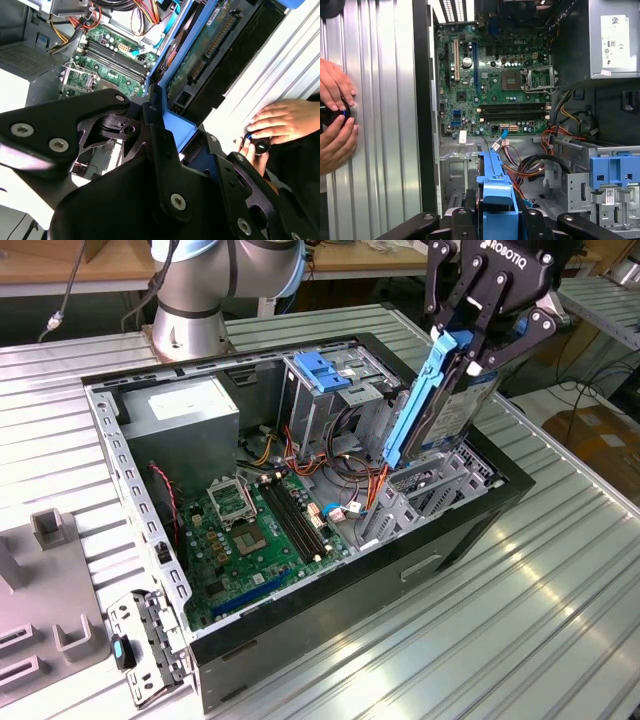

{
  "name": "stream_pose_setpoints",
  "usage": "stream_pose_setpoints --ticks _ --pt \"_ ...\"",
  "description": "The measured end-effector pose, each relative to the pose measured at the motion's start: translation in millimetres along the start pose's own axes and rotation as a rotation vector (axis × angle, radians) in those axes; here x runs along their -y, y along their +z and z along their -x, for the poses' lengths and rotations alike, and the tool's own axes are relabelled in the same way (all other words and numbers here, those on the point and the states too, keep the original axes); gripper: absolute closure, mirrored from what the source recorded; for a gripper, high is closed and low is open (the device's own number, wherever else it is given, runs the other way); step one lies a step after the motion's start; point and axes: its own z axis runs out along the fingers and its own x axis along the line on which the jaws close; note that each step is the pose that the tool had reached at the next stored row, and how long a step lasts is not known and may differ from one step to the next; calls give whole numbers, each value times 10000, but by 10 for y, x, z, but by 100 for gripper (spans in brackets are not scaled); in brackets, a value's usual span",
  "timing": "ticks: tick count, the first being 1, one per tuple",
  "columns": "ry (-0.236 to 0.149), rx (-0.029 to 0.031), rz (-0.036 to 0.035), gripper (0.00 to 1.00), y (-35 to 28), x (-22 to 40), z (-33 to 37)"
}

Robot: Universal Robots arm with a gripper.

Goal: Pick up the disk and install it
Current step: 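Insert the disk into the insertion slot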

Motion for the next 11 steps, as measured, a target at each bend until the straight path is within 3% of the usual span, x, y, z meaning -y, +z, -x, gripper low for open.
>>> stream_pose_setpoints --ticks 3,11 --pt "0 -1 0 63 19 22 -16" --pt "-20 -9 0 63 143 103 -71"
